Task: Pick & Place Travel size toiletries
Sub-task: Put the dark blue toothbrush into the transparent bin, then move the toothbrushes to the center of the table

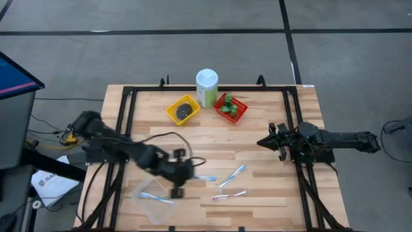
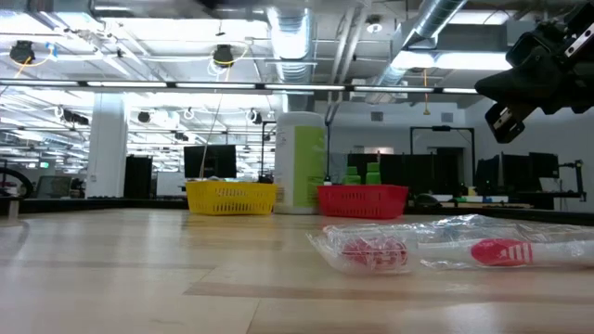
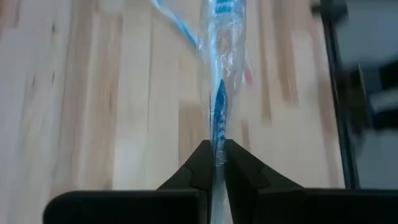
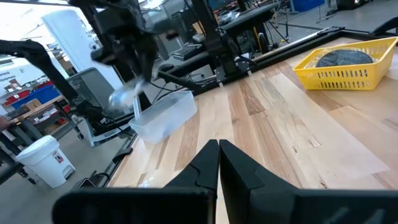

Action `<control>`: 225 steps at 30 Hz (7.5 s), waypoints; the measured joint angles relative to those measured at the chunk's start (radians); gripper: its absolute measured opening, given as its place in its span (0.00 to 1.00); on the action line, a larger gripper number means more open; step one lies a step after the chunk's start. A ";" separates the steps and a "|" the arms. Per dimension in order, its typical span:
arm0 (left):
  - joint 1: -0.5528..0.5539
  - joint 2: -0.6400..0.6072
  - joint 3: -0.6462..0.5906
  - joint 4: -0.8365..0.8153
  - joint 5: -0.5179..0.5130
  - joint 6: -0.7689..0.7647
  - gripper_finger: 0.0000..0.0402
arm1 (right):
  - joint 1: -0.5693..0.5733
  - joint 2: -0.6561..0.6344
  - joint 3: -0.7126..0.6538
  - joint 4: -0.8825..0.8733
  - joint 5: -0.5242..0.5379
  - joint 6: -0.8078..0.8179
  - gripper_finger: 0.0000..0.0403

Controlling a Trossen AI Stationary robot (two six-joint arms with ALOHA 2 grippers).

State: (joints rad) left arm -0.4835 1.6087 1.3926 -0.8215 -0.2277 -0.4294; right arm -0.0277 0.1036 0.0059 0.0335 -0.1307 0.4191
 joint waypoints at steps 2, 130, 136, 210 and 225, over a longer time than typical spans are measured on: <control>-0.061 -0.051 0.000 -0.088 -0.001 -0.009 0.03 | 0.000 0.000 0.000 0.000 0.000 0.000 0.02; 0.090 0.568 0.018 1.130 -0.061 0.328 0.48 | 0.001 0.000 0.000 0.003 0.000 0.000 0.02; 0.087 0.617 0.022 1.139 -0.042 0.330 0.48 | 0.001 0.000 0.000 0.001 0.000 0.000 0.02; 0.318 0.461 0.018 0.538 0.132 0.227 0.48 | 0.000 0.000 0.000 0.000 0.000 0.000 0.02; 0.308 0.505 0.020 0.387 0.126 0.210 0.48 | 0.000 0.000 0.000 0.000 0.000 0.000 0.02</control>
State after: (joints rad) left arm -0.1757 2.1136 1.4128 -0.4345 -0.1013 -0.2196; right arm -0.0273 0.1032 0.0061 0.0334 -0.1307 0.4194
